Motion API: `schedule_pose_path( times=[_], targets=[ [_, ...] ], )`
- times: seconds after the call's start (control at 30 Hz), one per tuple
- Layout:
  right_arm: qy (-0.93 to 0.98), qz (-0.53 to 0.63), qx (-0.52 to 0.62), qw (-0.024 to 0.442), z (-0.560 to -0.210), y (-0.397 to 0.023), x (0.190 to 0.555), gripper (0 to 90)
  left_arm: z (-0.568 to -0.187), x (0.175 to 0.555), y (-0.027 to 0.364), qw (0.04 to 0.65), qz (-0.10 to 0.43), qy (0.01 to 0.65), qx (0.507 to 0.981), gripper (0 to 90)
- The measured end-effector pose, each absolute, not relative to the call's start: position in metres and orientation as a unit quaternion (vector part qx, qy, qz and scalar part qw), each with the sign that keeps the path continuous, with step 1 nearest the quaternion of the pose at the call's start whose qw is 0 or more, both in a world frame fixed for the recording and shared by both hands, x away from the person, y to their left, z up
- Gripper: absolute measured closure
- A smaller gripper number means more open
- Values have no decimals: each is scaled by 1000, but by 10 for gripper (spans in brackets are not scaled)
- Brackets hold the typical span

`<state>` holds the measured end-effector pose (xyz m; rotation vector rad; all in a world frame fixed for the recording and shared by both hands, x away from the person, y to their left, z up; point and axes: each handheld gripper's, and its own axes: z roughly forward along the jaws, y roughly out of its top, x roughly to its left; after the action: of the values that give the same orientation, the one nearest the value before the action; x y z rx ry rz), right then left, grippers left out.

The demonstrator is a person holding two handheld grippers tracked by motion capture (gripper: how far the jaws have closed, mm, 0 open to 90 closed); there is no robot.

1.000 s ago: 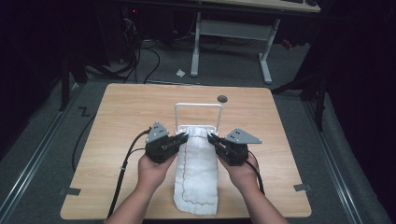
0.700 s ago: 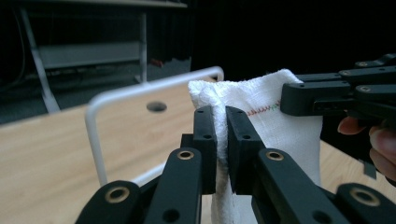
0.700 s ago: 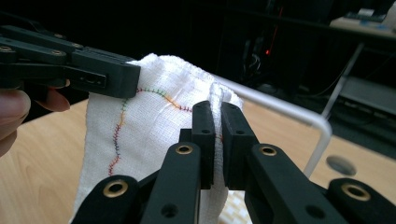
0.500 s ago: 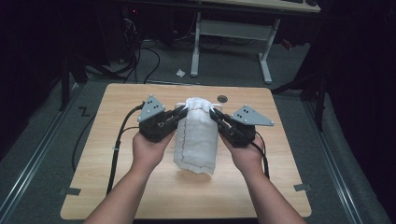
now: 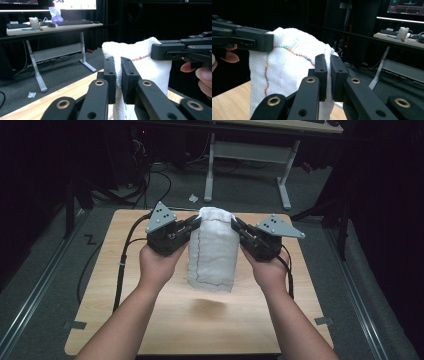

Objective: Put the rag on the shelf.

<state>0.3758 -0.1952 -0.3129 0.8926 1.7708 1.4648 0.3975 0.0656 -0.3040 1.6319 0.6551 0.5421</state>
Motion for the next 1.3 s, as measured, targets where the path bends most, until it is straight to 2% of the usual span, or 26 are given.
schedule_pose_path(
  times=[0.5, 0.67, 0.93, 1.3],
  targets=[
    [666, 559, 360, 337, -297, -196, 415, 859, -293, 440, 64, 584, 260, 290, 712, 839],
    [667, 559, 369, 325, -296, -192, 440, 859, -294, 458, 68, 585, 258, 303, 707, 839],
    [674, 546, 377, 326, -296, -189, 460, 858, -299, 477, 67, 579, 249, 319, 708, 838],
    [672, 555, 393, 293, -300, -203, 489, 858, -299, 508, 55, 564, 258, 328, 712, 836]
  ],
)
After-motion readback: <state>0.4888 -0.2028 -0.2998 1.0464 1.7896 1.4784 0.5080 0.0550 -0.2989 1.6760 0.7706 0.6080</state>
